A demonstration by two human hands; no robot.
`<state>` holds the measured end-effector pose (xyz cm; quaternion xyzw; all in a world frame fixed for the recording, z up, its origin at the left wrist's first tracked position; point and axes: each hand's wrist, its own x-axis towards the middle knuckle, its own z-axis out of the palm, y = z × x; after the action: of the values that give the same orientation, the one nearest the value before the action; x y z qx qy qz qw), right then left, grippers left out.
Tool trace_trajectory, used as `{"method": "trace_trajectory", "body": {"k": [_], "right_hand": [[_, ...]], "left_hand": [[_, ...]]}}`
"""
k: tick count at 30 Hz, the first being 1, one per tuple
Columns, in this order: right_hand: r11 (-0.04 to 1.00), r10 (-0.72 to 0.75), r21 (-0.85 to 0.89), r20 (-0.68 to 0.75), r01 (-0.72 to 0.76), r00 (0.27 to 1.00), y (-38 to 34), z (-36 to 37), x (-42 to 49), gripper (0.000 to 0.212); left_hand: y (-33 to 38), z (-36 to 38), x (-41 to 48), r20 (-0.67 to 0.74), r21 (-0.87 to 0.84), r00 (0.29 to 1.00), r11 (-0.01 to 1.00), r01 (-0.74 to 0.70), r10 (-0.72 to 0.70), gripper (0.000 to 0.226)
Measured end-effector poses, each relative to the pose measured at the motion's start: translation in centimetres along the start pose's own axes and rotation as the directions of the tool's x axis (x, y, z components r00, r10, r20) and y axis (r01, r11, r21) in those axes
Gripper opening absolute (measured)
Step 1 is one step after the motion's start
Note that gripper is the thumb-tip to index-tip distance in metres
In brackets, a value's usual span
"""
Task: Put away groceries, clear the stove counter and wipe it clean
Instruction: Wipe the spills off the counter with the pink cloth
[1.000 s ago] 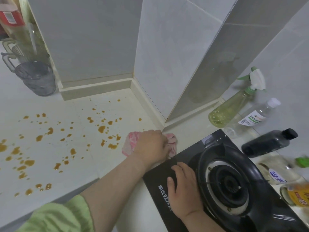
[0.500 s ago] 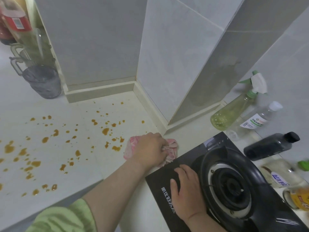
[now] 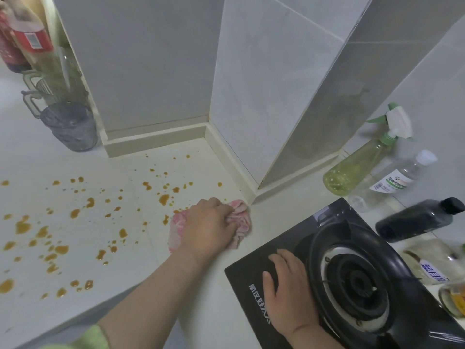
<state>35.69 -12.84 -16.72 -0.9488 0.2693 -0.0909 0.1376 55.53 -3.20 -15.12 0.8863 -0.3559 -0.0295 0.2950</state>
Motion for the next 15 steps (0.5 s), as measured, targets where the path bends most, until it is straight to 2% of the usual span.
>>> {"method": "trace_trajectory", "body": {"k": [3,11,15], "right_hand": [[0.999,-0.003,-0.039,-0.011,0.003,1.0,0.2,0.1,-0.1,0.033],[1.0,0.003,-0.011,-0.015,-0.003,1.0,0.2,0.1,-0.1,0.034],[1.0,0.001,0.01,0.003,-0.001,1.0,0.0,-0.1,-0.1,0.049]], "left_hand": [[-0.4,0.1,1.9,-0.019,-0.007,1.0,1.0,0.024,-0.024,0.023],[-1.3,-0.6,6.1,-0.024,0.029,0.992,0.991,0.128,-0.127,0.028],[-1.0,-0.7,5.2,0.006,0.021,0.991,0.991,0.133,-0.134,0.026]]}}
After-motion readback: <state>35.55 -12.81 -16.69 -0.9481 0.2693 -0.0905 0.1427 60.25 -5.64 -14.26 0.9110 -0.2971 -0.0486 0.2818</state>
